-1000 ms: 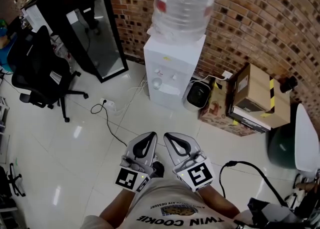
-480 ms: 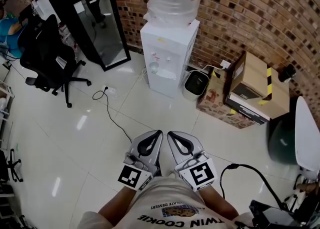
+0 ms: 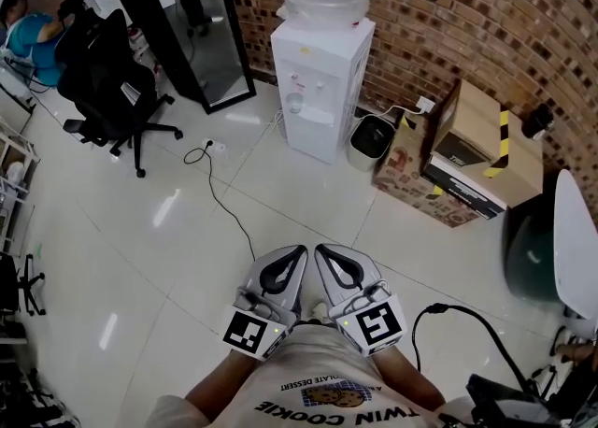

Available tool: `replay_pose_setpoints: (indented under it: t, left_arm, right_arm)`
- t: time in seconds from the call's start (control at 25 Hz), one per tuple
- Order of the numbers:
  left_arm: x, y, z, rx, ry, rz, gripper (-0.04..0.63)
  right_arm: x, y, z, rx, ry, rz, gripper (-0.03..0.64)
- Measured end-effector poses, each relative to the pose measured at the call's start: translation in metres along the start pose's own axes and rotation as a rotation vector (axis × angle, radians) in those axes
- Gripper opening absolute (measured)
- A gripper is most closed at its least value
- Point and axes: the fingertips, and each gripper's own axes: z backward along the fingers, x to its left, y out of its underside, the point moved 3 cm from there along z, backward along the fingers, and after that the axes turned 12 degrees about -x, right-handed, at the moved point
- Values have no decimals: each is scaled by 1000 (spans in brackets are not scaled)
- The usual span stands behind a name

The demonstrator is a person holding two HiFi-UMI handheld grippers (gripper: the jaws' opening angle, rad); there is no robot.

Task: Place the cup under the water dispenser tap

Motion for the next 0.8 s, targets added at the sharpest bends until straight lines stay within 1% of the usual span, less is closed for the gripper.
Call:
replay_pose_setpoints:
  t: [0.28,0.56,0.8]
  left_arm:
    - [2,-8,26,6,-22,-16,-18]
    - [18,-16,42,1,-26,-16,-18]
    - [26,-22,50,-9,-7,-11,-18]
  right_arm:
    - [19,0,7,4,2,-7,6]
    - [38,1,-7,18,-6,4,6]
    - [50,0,-13,17,-1,10,6]
